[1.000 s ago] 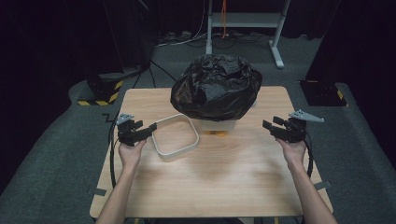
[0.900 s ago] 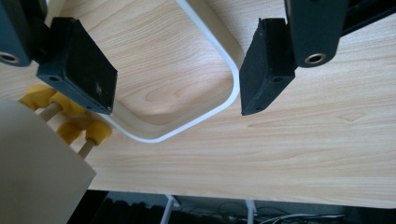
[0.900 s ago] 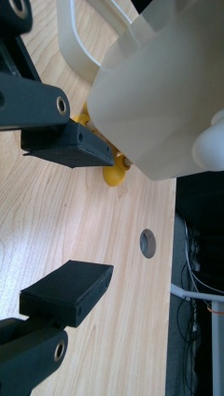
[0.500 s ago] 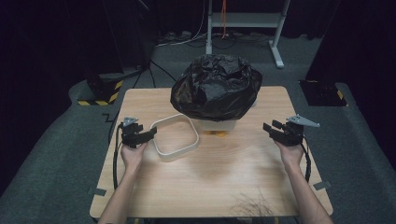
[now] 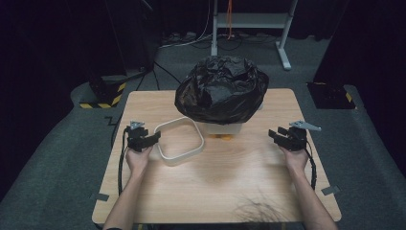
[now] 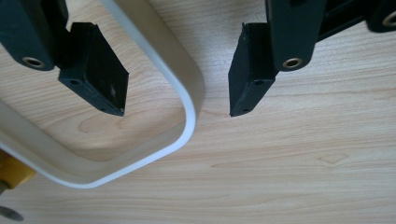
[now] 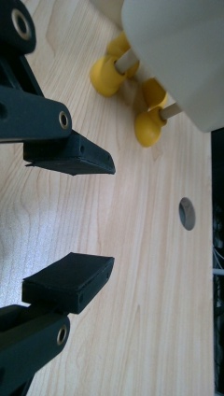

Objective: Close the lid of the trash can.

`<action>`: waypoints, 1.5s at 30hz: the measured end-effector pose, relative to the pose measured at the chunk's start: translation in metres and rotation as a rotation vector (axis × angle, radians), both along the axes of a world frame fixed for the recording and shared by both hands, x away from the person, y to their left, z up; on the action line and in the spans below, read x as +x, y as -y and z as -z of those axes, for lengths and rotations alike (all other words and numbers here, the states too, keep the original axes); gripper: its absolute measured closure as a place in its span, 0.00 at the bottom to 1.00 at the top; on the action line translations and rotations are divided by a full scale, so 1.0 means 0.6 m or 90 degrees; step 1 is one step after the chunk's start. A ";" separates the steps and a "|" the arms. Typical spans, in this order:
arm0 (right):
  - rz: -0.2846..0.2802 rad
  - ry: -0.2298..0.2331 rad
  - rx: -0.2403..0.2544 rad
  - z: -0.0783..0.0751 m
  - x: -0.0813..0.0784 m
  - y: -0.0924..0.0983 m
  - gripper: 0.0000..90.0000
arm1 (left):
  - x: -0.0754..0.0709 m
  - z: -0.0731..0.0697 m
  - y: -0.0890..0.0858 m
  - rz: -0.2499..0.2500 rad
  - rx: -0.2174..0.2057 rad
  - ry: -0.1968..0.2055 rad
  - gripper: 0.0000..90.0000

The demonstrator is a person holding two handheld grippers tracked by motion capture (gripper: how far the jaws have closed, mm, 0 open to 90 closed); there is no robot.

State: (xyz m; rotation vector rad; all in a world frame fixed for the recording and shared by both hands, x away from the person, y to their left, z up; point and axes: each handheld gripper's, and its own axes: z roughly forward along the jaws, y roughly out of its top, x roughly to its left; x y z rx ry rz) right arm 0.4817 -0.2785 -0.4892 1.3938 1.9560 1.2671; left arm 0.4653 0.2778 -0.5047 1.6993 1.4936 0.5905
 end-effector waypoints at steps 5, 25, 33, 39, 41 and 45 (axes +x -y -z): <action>0.002 -0.018 -0.024 0.016 0.010 -0.004 0.54 | 0.008 0.010 -0.001 -0.013 -0.001 -0.004 0.44; 0.018 -0.075 -0.057 0.053 0.035 -0.012 0.58 | 0.050 0.030 0.019 -0.020 0.001 -0.020 0.57; 0.025 -0.083 -0.073 0.056 0.037 -0.016 0.50 | 0.061 0.031 0.025 -0.025 0.011 -0.022 0.69; 0.015 -0.074 -0.114 0.056 0.036 -0.026 0.46 | 0.063 0.036 0.024 -0.030 0.010 -0.027 0.72; 0.015 -0.073 -0.114 0.056 0.036 -0.026 0.46 | 0.063 0.036 0.026 -0.029 0.023 -0.029 0.72; 0.020 -0.077 -0.103 0.056 0.036 -0.023 0.46 | 0.063 0.036 0.031 -0.033 0.039 -0.028 0.75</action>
